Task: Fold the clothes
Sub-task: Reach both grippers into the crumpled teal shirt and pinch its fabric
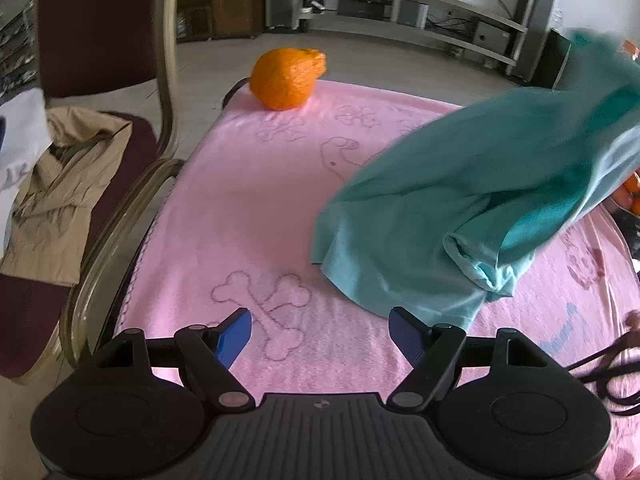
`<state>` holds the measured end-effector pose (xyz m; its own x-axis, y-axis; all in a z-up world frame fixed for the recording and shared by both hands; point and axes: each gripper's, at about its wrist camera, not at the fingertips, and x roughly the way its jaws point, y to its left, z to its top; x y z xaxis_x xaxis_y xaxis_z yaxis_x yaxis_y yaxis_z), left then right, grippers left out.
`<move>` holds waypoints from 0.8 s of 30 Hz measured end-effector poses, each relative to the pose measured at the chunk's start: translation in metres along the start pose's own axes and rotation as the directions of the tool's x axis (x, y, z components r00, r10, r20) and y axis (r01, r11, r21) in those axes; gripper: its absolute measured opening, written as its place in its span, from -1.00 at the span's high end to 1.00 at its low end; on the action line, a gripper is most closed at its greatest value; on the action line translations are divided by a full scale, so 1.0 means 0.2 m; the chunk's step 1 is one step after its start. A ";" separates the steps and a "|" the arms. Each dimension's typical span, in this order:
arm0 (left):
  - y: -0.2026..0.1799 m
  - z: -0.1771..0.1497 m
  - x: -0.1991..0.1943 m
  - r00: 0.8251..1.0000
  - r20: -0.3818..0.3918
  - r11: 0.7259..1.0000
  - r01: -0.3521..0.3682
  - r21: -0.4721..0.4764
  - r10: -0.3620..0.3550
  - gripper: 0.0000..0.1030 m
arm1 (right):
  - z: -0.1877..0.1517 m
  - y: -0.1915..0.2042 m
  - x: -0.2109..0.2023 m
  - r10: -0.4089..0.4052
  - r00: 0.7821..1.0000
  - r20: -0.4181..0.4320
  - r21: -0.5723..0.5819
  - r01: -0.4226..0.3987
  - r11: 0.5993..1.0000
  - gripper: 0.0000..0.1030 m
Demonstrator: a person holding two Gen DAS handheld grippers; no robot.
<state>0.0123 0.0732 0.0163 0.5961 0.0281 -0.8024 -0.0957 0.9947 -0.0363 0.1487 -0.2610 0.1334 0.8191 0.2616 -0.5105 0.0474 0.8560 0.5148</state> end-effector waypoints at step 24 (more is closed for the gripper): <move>-0.34 -0.10 0.17 0.942 -0.093 0.943 0.310 -0.124 -0.322 0.06 | -0.35 -0.81 -0.02 -0.016 0.969 -0.248 0.126 0.049 0.991 0.16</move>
<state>0.0223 0.0041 -0.0209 0.5182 -0.3030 -0.7998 -0.0044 0.9342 -0.3568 0.0973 -0.3698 0.0033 0.6511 0.3500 -0.6735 0.1591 0.8047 0.5720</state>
